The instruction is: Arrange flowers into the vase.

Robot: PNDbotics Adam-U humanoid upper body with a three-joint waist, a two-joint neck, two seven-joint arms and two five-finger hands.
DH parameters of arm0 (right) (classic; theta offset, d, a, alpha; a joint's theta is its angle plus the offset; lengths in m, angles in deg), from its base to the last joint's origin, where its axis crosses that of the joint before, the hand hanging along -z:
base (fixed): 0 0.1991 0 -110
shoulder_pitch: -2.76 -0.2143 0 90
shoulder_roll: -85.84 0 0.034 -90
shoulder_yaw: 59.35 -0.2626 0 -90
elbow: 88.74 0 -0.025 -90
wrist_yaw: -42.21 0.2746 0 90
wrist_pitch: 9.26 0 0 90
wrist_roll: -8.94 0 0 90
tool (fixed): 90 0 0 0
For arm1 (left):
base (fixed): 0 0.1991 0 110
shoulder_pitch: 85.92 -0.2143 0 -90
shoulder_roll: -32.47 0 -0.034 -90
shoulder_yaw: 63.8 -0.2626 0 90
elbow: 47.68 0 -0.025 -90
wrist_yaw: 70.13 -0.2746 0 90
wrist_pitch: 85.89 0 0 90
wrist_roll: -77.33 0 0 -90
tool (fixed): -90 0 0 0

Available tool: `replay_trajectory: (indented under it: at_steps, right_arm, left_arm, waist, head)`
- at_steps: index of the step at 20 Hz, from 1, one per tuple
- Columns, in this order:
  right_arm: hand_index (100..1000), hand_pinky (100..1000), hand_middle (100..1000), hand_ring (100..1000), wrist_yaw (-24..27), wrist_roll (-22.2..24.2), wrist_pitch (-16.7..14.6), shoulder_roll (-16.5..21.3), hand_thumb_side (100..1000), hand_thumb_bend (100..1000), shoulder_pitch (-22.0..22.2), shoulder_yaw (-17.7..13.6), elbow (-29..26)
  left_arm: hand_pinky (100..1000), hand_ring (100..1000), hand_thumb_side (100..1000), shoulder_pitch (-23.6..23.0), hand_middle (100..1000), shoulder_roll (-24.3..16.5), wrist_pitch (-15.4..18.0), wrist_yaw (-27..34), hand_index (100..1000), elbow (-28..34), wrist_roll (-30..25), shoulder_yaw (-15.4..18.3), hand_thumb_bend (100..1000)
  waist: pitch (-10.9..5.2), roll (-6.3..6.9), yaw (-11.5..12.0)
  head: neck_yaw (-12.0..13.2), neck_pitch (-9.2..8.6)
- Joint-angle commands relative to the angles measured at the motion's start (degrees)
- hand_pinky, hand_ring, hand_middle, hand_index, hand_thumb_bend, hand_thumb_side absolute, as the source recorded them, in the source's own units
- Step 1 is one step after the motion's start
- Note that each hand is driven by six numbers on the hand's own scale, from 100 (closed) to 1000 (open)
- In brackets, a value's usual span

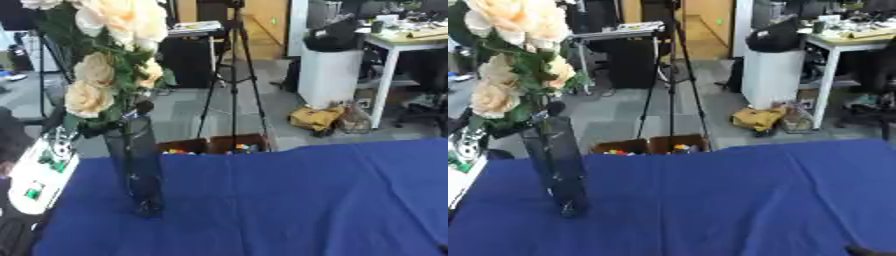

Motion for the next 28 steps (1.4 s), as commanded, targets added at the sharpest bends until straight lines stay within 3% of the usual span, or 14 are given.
replay_trajectory:
  at_steps: [1,8,28]
  right_arm:
    - [770,907,520,945,0.27,-0.12,-0.29,0.99,551,240,-0.17,-0.5,-0.5]
    - [770,907,519,946,0.28,-0.1,-0.34,0.87,551,240,-0.1,-0.53,-0.4]
    - [770,907,519,947,0.2,-0.07,-0.48,0.7,552,238,0.06,-0.57,-0.33]
  left_arm:
    - [684,661,744,-1.43,674,-1.67,0.06,1.6,792,2.38,0.58,1.39,940]
    - [678,654,750,-5.58,670,-1.34,-0.81,5.84,789,5.43,2.52,2.15,929]
    - [678,651,760,-7.8,669,-0.89,-1.38,7.57,789,6.57,3.1,2.37,922]
  waist:
    - [-1.1,-1.26,0.23]
    - [-1.14,-1.4,0.57]
    - [-1.15,-1.69,0.6]
  head:
    - [-0.35,-0.3]
    - [-0.25,-0.17]
    - [-0.09,-0.1]
